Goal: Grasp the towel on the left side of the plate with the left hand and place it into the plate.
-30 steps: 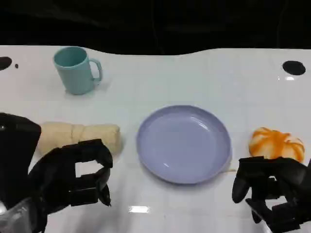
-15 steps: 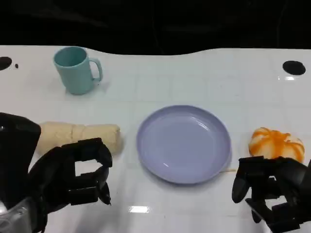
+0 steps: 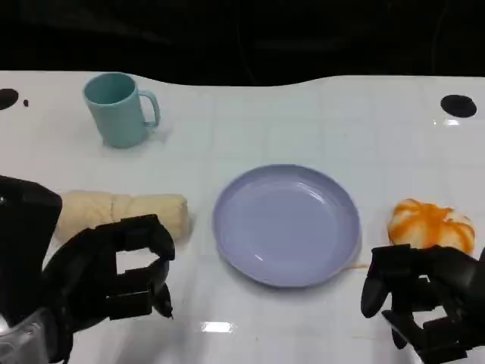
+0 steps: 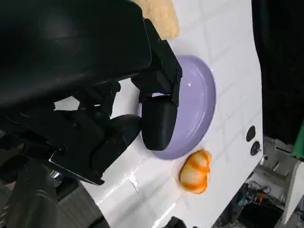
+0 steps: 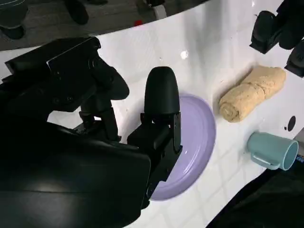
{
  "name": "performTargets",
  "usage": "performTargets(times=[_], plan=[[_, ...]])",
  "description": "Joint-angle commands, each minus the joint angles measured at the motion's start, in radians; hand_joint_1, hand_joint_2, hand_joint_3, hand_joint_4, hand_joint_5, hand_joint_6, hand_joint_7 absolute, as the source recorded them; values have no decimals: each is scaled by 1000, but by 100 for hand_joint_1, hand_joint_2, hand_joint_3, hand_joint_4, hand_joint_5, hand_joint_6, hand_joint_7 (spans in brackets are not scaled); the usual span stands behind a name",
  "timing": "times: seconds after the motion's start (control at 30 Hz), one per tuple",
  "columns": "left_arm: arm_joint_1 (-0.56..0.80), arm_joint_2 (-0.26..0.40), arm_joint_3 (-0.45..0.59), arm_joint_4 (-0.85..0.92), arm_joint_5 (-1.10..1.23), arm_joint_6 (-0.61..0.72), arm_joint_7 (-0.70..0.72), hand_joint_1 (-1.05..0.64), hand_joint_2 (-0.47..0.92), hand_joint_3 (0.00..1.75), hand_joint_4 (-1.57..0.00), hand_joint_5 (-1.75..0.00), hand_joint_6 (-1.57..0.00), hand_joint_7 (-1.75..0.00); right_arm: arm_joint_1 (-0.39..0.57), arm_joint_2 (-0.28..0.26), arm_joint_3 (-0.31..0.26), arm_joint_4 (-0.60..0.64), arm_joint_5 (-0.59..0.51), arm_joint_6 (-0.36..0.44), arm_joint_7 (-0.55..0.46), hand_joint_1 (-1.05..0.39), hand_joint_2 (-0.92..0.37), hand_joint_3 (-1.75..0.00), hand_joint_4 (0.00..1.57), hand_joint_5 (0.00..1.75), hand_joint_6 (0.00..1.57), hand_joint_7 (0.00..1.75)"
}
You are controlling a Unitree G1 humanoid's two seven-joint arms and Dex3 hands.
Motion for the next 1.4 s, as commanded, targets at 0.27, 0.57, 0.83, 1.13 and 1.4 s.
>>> performTargets(times=[0.27, 0.57, 0.83, 1.13, 1.4], plan=[[25, 107, -97, 9, 274, -342, -9, -29, 87, 38, -50, -97, -65, -30, -6, 0, 13, -3, -4, -9, -13, 6, -60, -106, 69, 168, 68, 143], [-32, 223, -222, 89, 715, -595, 96, -50, 92, 8, -24, -55, -40, 0, -8, 4, 23, 1, -17, -21, -17, 6, -59, -107, 69, 168, 68, 144], [-174, 300, -363, 198, 1064, -597, 37, -61, 92, 4, -14, -38, -20, 0, -7, 5, 23, -4, -15, -15, -17, 6, -59, -106, 70, 168, 68, 143], [-326, 250, -473, 402, 1242, -562, -11, -63, 91, 0, -19, -27, -16, 0, 5, 1, 21, -21, -14, -5, -17, 6, -59, -106, 70, 168, 69, 143], [-471, 180, -529, 696, 1267, -593, 12, -60, 87, 1, -30, -16, -21, -1, 11, 3, 21, -27, -10, -1, -16, 6, -60, -106, 69, 169, 69, 143]])
